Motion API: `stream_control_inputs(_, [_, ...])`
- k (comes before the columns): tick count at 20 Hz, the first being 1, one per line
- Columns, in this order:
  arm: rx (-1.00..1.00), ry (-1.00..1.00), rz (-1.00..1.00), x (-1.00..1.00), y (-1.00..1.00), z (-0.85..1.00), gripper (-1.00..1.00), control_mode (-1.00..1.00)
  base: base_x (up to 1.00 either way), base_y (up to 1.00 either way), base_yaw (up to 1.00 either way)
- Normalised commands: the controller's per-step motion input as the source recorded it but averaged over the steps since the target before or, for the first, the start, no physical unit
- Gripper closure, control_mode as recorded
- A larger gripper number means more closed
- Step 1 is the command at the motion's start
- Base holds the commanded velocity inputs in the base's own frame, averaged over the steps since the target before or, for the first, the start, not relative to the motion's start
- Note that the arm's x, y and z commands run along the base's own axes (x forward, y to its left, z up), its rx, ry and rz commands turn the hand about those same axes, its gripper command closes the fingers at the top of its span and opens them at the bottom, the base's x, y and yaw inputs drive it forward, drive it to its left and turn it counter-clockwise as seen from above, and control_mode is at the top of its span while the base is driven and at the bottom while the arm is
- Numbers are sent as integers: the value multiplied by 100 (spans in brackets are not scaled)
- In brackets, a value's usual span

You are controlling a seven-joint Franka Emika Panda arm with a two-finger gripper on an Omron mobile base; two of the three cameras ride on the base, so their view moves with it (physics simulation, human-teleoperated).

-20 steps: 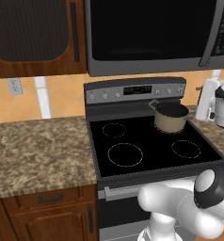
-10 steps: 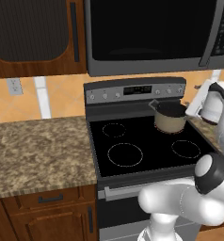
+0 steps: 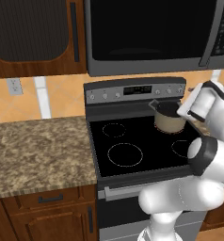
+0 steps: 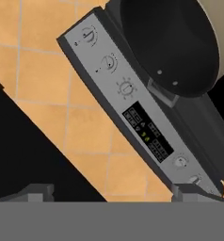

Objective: Turn off the rear right burner of the stove.

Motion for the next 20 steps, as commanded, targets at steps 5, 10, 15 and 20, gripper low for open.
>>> stream_control_inputs(5, [0,0,0,36,-9,-10,-100,-100,0,0,0])
stream_control_inputs(10, [0,0,-3,31,-32,-12,-100,-100,0,0,0])
stream_control_inputs(15, [0,3,-2,37,-22,-5,-100,-100,0,0,0])
stream_control_inputs(20, [0,5,-1,36,-3,-12,-100,-100,0,0,0])
